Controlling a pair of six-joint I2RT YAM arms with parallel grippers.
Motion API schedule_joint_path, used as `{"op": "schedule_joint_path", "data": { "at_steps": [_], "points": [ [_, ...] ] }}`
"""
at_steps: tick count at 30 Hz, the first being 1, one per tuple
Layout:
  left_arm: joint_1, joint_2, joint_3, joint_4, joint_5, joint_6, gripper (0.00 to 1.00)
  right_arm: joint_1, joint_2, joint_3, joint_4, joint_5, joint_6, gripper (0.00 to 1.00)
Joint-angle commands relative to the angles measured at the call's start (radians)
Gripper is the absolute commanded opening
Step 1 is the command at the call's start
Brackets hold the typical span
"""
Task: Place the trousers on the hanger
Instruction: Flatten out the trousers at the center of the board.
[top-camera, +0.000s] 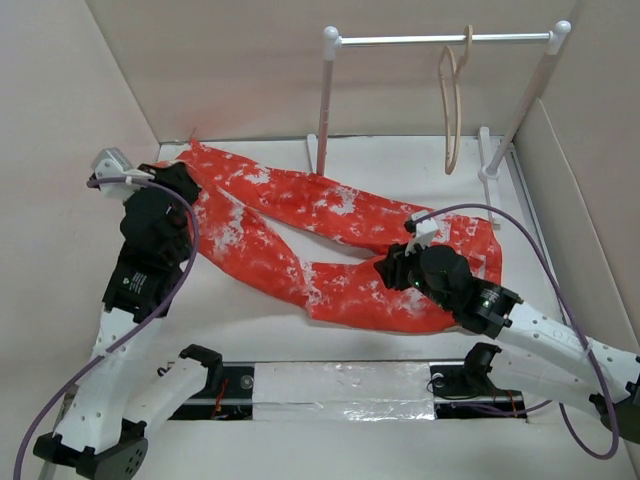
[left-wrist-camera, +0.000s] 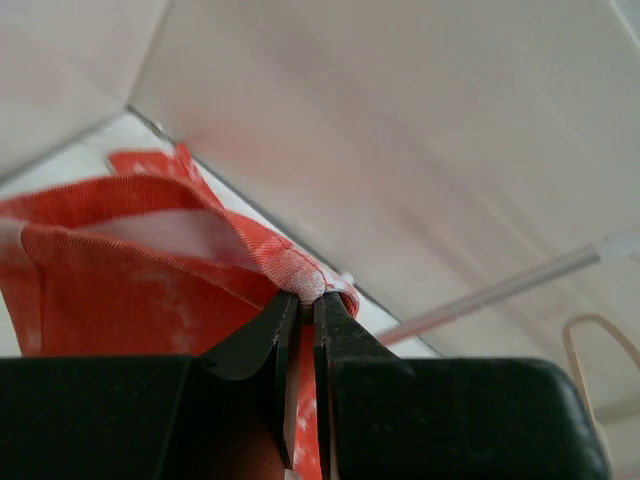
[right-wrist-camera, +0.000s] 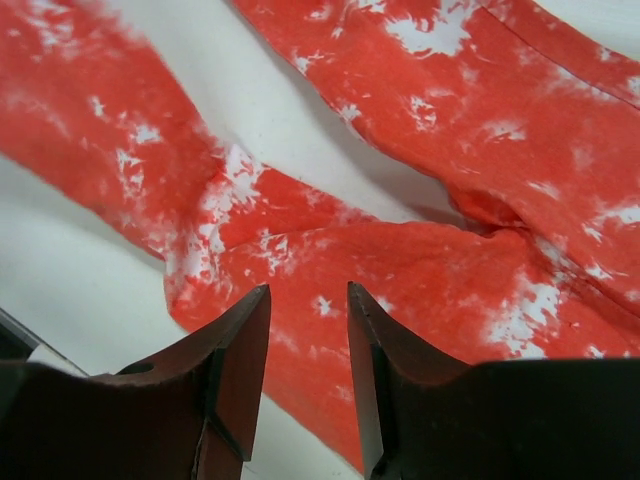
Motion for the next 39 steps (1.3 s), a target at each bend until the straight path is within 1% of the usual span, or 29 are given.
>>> {"op": "schedule_joint_path", "data": {
  "at_steps": [1, 2, 3, 4, 7, 10, 11, 14, 15, 16, 17, 18, 19, 21, 22, 24, 25, 27, 29, 30, 31, 32, 33, 34, 35, 36, 37, 39],
  "points": [
    [0.038, 0.086, 0.085, 0.023, -0.114, 0.197, 0.00, -0.028, -0.018, -0.002, 0.002, 0.021, 0.001, 0.43],
    [0.038, 0.103, 0.093, 0.016, -0.129, 0.208, 0.00, -0.037, -0.017, -0.001, -0.001, 0.015, 0.001, 0.46],
    [0.053, 0.117, 0.099, 0.008, -0.164, 0.209, 0.00, -0.037, -0.018, 0.002, -0.012, 0.013, -0.001, 0.46],
    [0.074, 0.131, 0.090, 0.005, -0.169, 0.209, 0.00, -0.037, -0.018, 0.004, -0.020, 0.015, 0.004, 0.46],
    [0.114, 0.134, 0.029, 0.007, -0.154, 0.193, 0.00, -0.048, -0.034, 0.001, -0.043, 0.019, 0.009, 0.46],
    [0.188, 0.149, -0.019, -0.004, -0.123, 0.160, 0.00, -0.057, -0.054, -0.016, -0.049, 0.044, 0.019, 0.46],
    [0.228, 0.154, -0.028, -0.006, -0.109, 0.159, 0.00, -0.071, -0.057, -0.019, -0.054, 0.056, 0.028, 0.46],
    [0.295, 0.171, -0.074, -0.027, -0.085, 0.111, 0.00, -0.123, -0.057, -0.036, -0.067, 0.070, 0.055, 0.53],
    [0.353, 0.169, -0.090, -0.024, -0.051, 0.098, 0.00, -0.142, -0.054, -0.041, -0.063, 0.052, 0.061, 0.52],
    [0.387, 0.162, -0.129, -0.010, -0.019, 0.087, 0.00, -0.180, -0.052, -0.047, -0.057, 0.033, 0.067, 0.50],
    [0.424, 0.162, -0.151, 0.035, 0.018, 0.090, 0.00, -0.198, -0.051, -0.053, -0.057, 0.015, 0.073, 0.47],
    [0.461, 0.169, -0.168, 0.052, 0.076, 0.088, 0.00, -0.215, -0.049, -0.062, -0.054, -0.022, 0.076, 0.41],
    [0.537, 0.210, -0.176, 0.062, 0.107, 0.075, 0.00, -0.241, -0.052, -0.070, -0.043, -0.041, 0.079, 0.37],
    [0.628, 0.283, -0.130, 0.051, 0.202, 0.062, 0.00, -0.251, -0.060, -0.093, -0.012, -0.086, 0.069, 0.33],
    [0.645, 0.365, -0.108, 0.042, 0.214, 0.053, 0.00, -0.251, -0.067, -0.096, -0.006, -0.093, 0.068, 0.32],
    [0.656, 0.439, -0.078, 0.040, 0.213, 0.033, 0.00, -0.260, -0.075, -0.102, 0.003, -0.097, 0.068, 0.32],
    [0.656, 0.511, -0.046, 0.045, 0.199, 0.032, 0.00, -0.260, -0.078, -0.102, 0.006, -0.104, 0.068, 0.32],
    [0.656, 0.573, -0.015, 0.068, 0.204, 0.025, 0.00, -0.260, -0.086, -0.102, 0.014, -0.129, 0.068, 0.33],
    [0.656, 0.657, 0.047, 0.088, 0.219, 0.028, 0.00, -0.240, -0.087, -0.105, 0.023, -0.140, 0.059, 0.30],
    [0.656, 0.682, 0.062, 0.103, 0.289, 0.063, 0.07, -0.240, -0.083, -0.107, 0.028, -0.142, 0.056, 0.23],
    [0.656, 0.749, 0.126, 0.077, 0.287, 0.062, 0.15, -0.229, -0.081, -0.108, 0.026, -0.137, 0.056, 0.21],
    [0.656, 0.778, 0.158, 0.003, 0.280, 0.055, 0.20, -0.229, -0.077, -0.108, 0.026, -0.136, 0.053, 0.20],
    [0.656, 0.797, 0.177, -0.012, 0.271, 0.052, 0.22, -0.219, -0.069, -0.108, 0.023, -0.127, 0.053, 0.18],
    [0.656, 0.801, 0.177, -0.019, 0.268, 0.051, 0.29, -0.208, -0.066, -0.110, 0.023, -0.125, 0.056, 0.17],
    [0.656, 0.788, 0.157, 0.000, 0.267, 0.051, 0.32, -0.208, -0.063, -0.113, 0.026, -0.122, 0.056, 0.16],
    [0.656, 0.742, 0.095, 0.023, 0.267, 0.051, 0.48, -0.197, -0.061, -0.116, 0.043, -0.124, 0.058, 0.16],
    [0.656, 0.716, 0.061, 0.043, 0.268, 0.048, 0.55, -0.197, -0.060, -0.119, 0.055, -0.125, 0.058, 0.16],
    [0.656, 0.665, -0.005, 0.089, 0.265, 0.039, 0.56, -0.197, -0.054, -0.122, 0.075, -0.142, 0.056, 0.16]
  ]
}}
